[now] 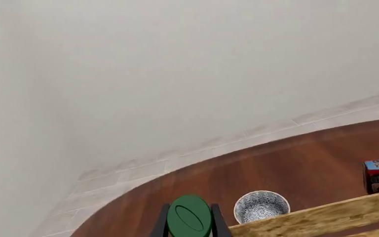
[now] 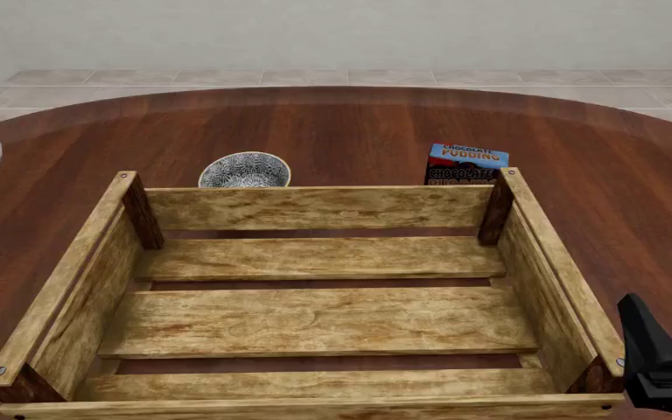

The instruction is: Pick up the salad dressing and put it in the tray.

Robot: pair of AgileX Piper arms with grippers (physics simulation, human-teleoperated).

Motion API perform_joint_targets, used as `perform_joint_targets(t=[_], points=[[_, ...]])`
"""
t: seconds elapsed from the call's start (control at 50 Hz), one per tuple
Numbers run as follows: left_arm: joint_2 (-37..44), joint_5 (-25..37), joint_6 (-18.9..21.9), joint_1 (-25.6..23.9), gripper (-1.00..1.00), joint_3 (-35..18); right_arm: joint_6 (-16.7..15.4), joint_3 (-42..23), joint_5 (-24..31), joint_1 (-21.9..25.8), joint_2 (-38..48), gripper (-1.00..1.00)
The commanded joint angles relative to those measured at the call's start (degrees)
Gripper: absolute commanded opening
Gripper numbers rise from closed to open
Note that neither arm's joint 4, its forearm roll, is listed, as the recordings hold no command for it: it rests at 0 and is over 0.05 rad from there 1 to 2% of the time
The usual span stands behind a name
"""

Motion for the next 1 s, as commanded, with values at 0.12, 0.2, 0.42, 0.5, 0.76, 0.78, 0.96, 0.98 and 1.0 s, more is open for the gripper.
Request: perform_joint_targets(t=[0.12,0.2,0.42,0.5,0.76,0.78,0.96,0.98,1.0], points=[[3.4,-2.8,2.4,-7.3,-1.0,-2.3,0.2,0.0,-0.4,-0.3,0.6,1.0],[4.9,-3.4,2.1,-10.2,-1.0,-2.8,0.1,0.0,-0.4,-0.3,0.6,1.0],[8.9,-5.0,2.2,-16.5,-1.0,-4.4,0.1,0.0,-0.4,-0.3,0.6,1.0],[10.1,-6.3,2.9,-18.1,-1.0,-4.6,0.1,0.0,-0.5,-0.4,0.7,1.0],[15.7,-9.9,2.8,-22.0,-1.0,-4.3,0.4,0.0,-0.3,-0.9,0.4,1.0],[15.7,-9.9,2.8,-22.0,-1.0,-4.3,0.4,0.0,-0.3,-0.9,0.4,1.0],[18.8,-10.9,3.6,-24.8,-1.0,-4.4,0.3,0.0,-0.1,-0.8,0.2,1.0],[18.8,-10.9,3.6,-24.8,-1.0,-4.4,0.3,0.0,-0.1,-0.8,0.2,1.0],[19.5,-11.3,3.9,-25.4,-1.0,-4.3,0.3,0.0,0.0,-0.8,0.0,1.0]])
